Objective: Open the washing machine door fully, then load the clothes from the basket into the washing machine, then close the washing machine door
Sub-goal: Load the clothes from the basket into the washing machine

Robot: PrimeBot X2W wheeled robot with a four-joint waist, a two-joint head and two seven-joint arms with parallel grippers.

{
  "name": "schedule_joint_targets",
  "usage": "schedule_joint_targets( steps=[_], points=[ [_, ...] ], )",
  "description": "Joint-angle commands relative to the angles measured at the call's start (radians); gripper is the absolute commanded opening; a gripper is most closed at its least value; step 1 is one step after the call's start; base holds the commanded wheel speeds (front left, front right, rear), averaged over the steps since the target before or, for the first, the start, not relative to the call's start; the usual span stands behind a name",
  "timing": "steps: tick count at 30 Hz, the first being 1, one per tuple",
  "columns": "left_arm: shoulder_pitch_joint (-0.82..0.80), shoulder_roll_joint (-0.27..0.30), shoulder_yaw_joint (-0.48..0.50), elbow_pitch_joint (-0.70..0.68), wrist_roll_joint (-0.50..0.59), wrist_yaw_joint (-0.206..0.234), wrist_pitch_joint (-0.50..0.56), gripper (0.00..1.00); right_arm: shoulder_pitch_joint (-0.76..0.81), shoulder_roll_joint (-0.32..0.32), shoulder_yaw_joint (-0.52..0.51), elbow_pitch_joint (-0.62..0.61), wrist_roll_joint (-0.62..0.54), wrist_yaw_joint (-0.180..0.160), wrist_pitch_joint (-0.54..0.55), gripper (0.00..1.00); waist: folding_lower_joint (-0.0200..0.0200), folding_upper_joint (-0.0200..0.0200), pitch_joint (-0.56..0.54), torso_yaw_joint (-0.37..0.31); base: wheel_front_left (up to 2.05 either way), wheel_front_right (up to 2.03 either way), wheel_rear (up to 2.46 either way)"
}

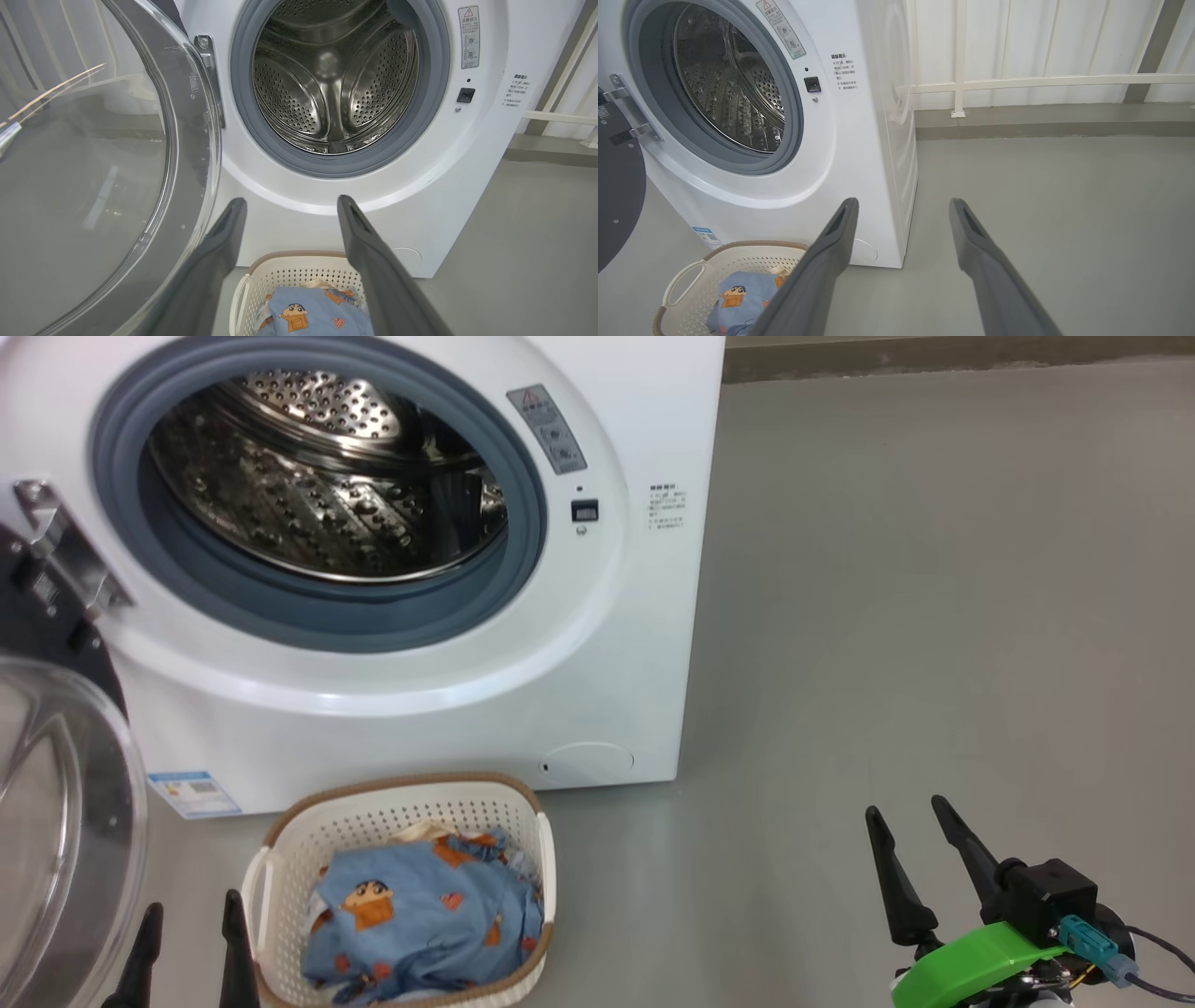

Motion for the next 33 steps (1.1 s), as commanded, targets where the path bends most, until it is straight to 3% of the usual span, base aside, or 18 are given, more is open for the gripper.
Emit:
schedule_joint_targets(
  steps=[1,11,33],
  points=[
    [-0.039,0.017,0.038,-0.028,0.006,0.005,-0.005,1.0,-0.024,0.0,0.02,-0.02,0.009,0.002,-0.012,1.0,0.0,0.0,0.002,0.0,1.69,-1.69,0.0],
    [-0.038,0.017,0.043,-0.016,0.01,0.007,-0.005,1.0,-0.031,0.0,0.017,-0.021,0.008,0.002,-0.012,1.0,0.0,0.0,0.014,-0.001,1.0,-1.0,0.0],
    [-0.042,0.017,0.003,0.022,-0.018,-0.008,-0.005,1.0,-0.037,0.0,0.017,-0.019,0.012,0.002,-0.012,1.0,0.0,0.0,0.04,-0.002,0.03,-0.03,0.0]
  ],
)
